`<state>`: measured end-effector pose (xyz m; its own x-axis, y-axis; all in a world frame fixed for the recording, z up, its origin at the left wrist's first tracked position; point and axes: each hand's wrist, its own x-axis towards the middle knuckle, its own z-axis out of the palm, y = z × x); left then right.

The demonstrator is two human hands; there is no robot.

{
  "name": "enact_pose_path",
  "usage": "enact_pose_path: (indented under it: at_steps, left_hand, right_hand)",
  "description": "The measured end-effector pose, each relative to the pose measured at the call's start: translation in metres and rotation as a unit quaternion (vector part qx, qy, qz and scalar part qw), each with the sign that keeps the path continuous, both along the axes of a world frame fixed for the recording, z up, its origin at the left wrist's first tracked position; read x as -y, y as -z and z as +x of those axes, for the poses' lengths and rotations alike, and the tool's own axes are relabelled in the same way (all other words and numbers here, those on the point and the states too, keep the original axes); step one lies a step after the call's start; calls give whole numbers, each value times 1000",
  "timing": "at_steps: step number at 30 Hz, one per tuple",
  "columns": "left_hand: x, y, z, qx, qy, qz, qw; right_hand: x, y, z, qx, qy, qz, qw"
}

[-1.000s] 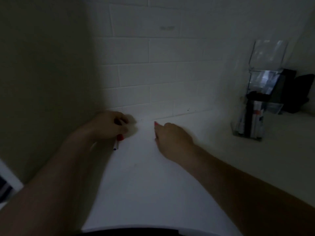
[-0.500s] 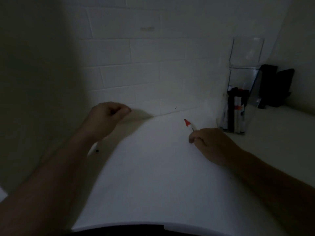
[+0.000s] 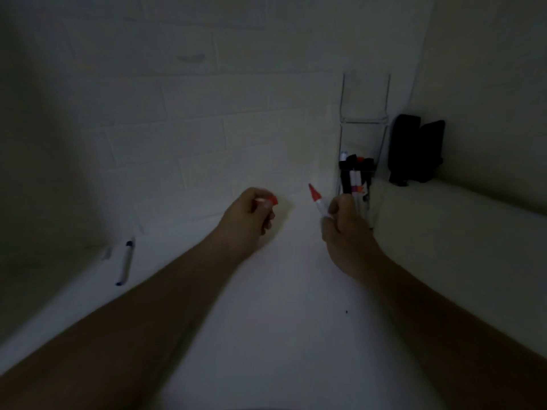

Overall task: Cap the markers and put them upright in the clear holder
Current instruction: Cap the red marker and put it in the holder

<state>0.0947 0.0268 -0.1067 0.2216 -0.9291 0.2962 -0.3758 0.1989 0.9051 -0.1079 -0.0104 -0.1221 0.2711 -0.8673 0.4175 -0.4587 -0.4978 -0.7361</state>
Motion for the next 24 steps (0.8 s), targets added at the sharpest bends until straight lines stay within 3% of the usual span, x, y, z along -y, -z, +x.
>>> enact_pose_path:
  at_steps: [2,6,11,24]
  left_hand:
    - [-2,11,-5,-40,-23,2,999]
    - [-6,13,-4,-18,28,-2,999]
    - [-5,13,-1,-36,69,-12,997]
    - [-6,14,2,-63,72,-4,995]
  right_hand:
    - [0,4,-1,-37,8,0,999]
    - [-2,2,-1,-119,-19,-50,991]
    - [-5,-2,-3,-117,-34,-69,990]
    - [-7,-2,-3,-139,-32,-78,987]
